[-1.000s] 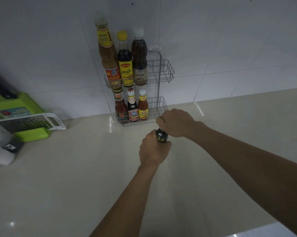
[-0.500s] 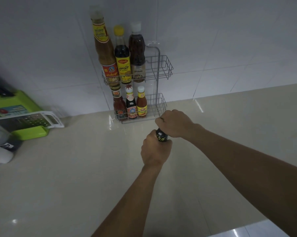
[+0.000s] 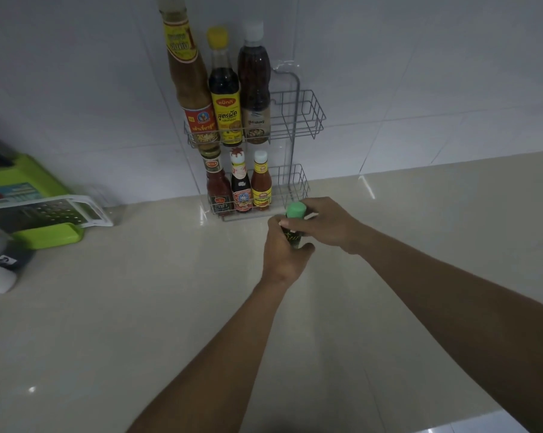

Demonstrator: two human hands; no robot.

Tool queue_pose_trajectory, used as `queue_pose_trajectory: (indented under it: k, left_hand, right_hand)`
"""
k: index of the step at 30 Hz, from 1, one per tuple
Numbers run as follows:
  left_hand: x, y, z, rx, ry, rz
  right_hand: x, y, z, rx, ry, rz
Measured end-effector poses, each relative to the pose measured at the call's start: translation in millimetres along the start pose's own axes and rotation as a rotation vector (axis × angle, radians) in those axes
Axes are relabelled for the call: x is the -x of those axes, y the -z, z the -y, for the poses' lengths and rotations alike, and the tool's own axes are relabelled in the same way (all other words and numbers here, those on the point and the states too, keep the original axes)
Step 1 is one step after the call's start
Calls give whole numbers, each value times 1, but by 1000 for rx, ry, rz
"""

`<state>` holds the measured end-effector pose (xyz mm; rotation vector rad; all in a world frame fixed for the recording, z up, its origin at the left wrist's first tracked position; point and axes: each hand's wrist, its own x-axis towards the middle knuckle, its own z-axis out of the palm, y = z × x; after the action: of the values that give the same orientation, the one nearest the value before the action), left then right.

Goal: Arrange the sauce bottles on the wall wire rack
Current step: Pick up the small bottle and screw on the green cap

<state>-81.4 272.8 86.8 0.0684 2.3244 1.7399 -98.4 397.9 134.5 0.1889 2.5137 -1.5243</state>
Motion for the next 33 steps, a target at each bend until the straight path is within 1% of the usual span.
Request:
queue_pose_trajectory:
  k: [2,4,7,9,11,13,17,20,23,28,33]
  left_hand:
    - [-15,3,4,62,12,29]
    - [-28,11,4,57,24,8]
    - [-47,29,9,47,39,-91]
    - [-64,40,20,33,10,-165]
    - [-81,49,34,1,31,-239]
    - [-85,59,33,-30,93,-296]
    - [-93,71,39,-70,101,-387]
    - [-101,74,48,-67,109,-370]
    - [-105,75,55,-80,102,-354]
    - [-104,77,58,-110,148,-321]
    - [-102,83,62,-160,152,-255]
  right_hand:
    - [-13,4,1,54,30,-81]
    - [-30,10,6,74,53,-174]
    - [-57,21,16,65,98,-273]
    - [-76,25,19,78,113,-292]
    - [-92,26,19,107,128,-271]
    - [-109,23,13,148,138,-252]
    - [-135,17,-1,266,119,-214]
    - [-149,11,-6,304,36,-175]
    - [-159,4,-13,357,-8,-113]
    - [-162,-3,-18,344,-41,-97]
    - [-157,-5,-20,249,-73,-54]
